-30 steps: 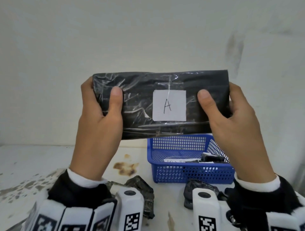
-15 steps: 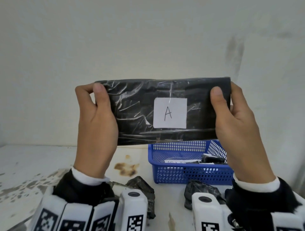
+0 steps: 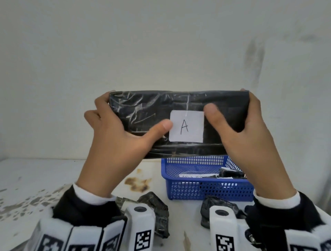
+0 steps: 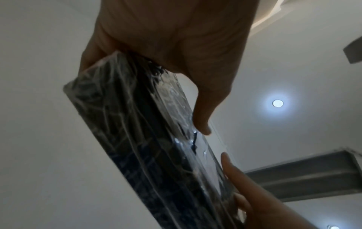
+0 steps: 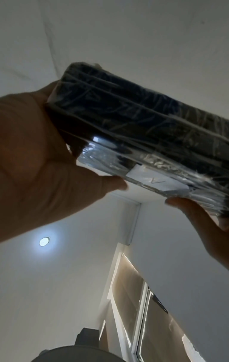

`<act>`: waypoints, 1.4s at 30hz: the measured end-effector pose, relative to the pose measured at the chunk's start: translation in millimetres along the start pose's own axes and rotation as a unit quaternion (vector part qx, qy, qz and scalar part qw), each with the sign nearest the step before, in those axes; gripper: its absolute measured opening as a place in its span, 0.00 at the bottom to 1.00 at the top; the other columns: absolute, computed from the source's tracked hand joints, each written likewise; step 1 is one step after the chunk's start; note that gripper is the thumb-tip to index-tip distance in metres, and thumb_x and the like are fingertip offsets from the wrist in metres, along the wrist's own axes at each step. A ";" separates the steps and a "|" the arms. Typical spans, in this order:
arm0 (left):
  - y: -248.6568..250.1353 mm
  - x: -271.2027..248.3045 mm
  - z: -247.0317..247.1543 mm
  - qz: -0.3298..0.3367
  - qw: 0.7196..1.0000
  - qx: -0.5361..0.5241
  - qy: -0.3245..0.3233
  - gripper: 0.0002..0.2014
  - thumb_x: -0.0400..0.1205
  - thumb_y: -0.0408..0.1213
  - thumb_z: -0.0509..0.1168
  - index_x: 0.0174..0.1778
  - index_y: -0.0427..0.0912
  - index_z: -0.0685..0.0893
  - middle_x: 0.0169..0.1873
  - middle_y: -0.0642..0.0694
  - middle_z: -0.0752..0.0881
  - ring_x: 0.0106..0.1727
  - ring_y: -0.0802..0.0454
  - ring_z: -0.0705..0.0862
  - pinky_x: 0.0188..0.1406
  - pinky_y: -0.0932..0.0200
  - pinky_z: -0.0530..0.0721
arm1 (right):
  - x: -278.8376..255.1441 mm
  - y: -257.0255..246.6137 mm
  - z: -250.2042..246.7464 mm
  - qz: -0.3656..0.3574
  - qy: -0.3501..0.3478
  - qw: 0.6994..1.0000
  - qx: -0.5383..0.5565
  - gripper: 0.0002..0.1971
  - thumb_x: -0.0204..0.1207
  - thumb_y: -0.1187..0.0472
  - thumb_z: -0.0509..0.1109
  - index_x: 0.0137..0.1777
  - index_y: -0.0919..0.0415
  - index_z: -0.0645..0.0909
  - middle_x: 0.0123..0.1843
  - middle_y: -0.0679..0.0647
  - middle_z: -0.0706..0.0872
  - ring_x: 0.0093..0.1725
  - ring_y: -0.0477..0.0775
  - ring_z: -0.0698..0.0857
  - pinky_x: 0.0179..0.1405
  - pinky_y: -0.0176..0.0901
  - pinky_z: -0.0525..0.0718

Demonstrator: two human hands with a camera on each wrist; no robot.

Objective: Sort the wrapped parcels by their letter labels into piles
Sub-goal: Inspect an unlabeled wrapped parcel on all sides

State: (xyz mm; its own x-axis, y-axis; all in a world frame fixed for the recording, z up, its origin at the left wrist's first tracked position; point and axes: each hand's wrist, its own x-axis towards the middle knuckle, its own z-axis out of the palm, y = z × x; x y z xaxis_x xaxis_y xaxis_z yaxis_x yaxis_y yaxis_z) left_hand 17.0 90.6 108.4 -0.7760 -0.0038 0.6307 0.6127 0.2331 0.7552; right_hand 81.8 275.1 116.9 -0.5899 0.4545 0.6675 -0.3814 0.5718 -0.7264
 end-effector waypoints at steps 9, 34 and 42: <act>-2.1 -2.0 8.8 0.026 0.998 0.012 0.053 0.48 0.57 0.62 0.76 0.67 0.47 0.61 0.63 0.51 0.67 0.62 0.57 0.72 0.53 0.66 0.69 | -5.5 3.2 6.4 -0.037 -0.016 0.998 -0.050 0.52 0.53 0.30 0.79 0.76 0.37 0.59 0.61 0.34 0.79 0.57 0.38 0.83 0.56 0.35 0.81; -0.7 -1.8 1.2 0.044 0.993 -0.087 0.070 0.26 0.73 0.55 0.72 0.62 0.58 0.68 0.47 0.60 0.86 0.43 0.77 0.84 0.43 0.79 0.77 | 2.5 7.3 4.7 -0.024 0.060 0.998 0.007 0.20 0.77 0.34 0.64 0.64 0.39 0.68 0.46 0.32 0.82 0.43 0.19 0.81 0.33 0.14 0.74; -1.7 1.9 -6.4 0.042 0.988 -0.114 -0.100 0.45 0.65 0.53 0.73 0.77 0.76 0.61 0.56 0.61 0.86 0.49 0.67 0.88 0.42 0.65 0.88 | 15.8 19.8 -8.1 0.073 0.041 0.996 0.035 0.27 0.76 0.30 0.63 0.67 0.46 0.72 0.53 0.38 0.84 0.54 0.43 0.85 0.58 0.49 0.82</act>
State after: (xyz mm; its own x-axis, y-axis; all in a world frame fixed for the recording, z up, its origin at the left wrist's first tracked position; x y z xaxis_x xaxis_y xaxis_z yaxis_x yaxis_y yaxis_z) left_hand 15.4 83.9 109.4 -0.7217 0.2029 0.6618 0.6758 -0.0008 0.7371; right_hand 70.7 299.2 114.4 -0.5845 0.5846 0.5627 -0.3463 0.4474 -0.8245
